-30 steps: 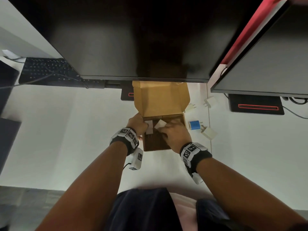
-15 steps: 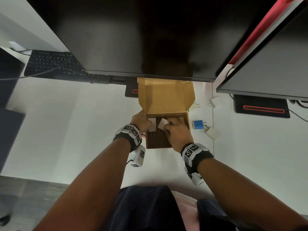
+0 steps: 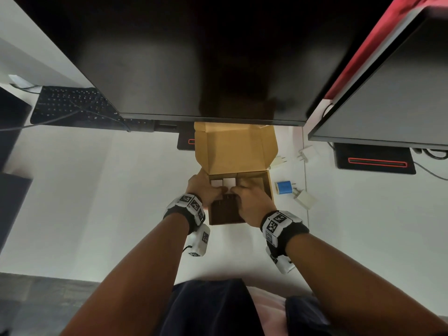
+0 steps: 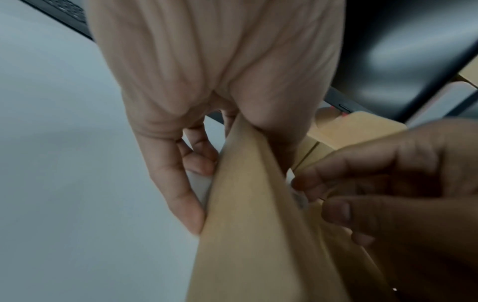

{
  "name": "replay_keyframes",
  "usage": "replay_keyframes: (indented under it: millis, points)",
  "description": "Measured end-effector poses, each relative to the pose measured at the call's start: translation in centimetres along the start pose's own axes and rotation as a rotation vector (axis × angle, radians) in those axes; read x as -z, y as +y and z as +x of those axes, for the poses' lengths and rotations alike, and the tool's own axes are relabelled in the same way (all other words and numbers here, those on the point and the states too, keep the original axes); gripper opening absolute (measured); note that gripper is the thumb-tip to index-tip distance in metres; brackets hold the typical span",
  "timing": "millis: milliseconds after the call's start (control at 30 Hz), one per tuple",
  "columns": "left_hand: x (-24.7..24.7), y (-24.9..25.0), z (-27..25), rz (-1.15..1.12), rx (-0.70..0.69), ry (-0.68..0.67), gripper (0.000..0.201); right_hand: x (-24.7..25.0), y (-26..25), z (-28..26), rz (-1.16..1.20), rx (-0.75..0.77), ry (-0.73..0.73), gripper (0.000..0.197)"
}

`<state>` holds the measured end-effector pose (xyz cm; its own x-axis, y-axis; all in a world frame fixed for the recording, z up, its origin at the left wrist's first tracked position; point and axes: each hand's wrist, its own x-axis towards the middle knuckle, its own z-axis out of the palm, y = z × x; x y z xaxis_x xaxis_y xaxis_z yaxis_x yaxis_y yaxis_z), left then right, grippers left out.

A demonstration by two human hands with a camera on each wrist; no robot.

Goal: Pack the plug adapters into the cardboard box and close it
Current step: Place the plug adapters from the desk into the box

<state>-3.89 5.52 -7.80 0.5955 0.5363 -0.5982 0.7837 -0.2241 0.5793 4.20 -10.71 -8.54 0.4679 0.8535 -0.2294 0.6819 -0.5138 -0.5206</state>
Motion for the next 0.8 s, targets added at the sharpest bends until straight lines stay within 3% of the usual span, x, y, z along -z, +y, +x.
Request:
replay_keyframes:
  millis: [100,167,300,367,433,500,533,700,800]
  points:
    - [-0.2,-0.1,0.3,-0.015,0.01,0.016,0.06,1.9,-0.5,-0.2,0.05,0.039,0.005,0.023]
    - [-0.3,-0.3,0.3,0.003,0.003,0.028,0.059,4.0,0.2,-0.9,0.091,0.038,0.128,0.015]
    - [-0.3,-0.4,0.3,0.011,0.004,0.041,0.057,7.2,5.8,-3.3,0.123,-0.238,0.341,0.015]
    - [-0.3,-0.4,0.3,-0.008,0.02,0.033,0.055,7.7,9.3,-4.8,0.064,-0.448,0.262,0.032]
    - [-0.2,-0.2,0.2,-0.025,0.04,0.021,0.053,7.4,11.4,-6.3,-0.015,-0.54,0.094,0.053]
    - [0.0,0.1,0.3,-0.042,0.068,0.01,0.05,6.4,12.3,-7.4,-0.04,-0.529,0.007,0.057]
    - [0.0,0.1,0.3,-0.051,0.084,-0.002,0.049,5.8,12.6,-7.8,-0.017,-0.525,0.035,0.054]
    - [0.2,0.5,0.4,-0.08,0.123,-0.029,0.055,6.6,10.2,-8.4,0.194,-0.524,0.479,0.04]
    - [0.1,0.4,0.7,-0.072,0.135,-0.045,0.06,8.3,6.1,-6.7,0.359,-0.352,0.525,0.05]
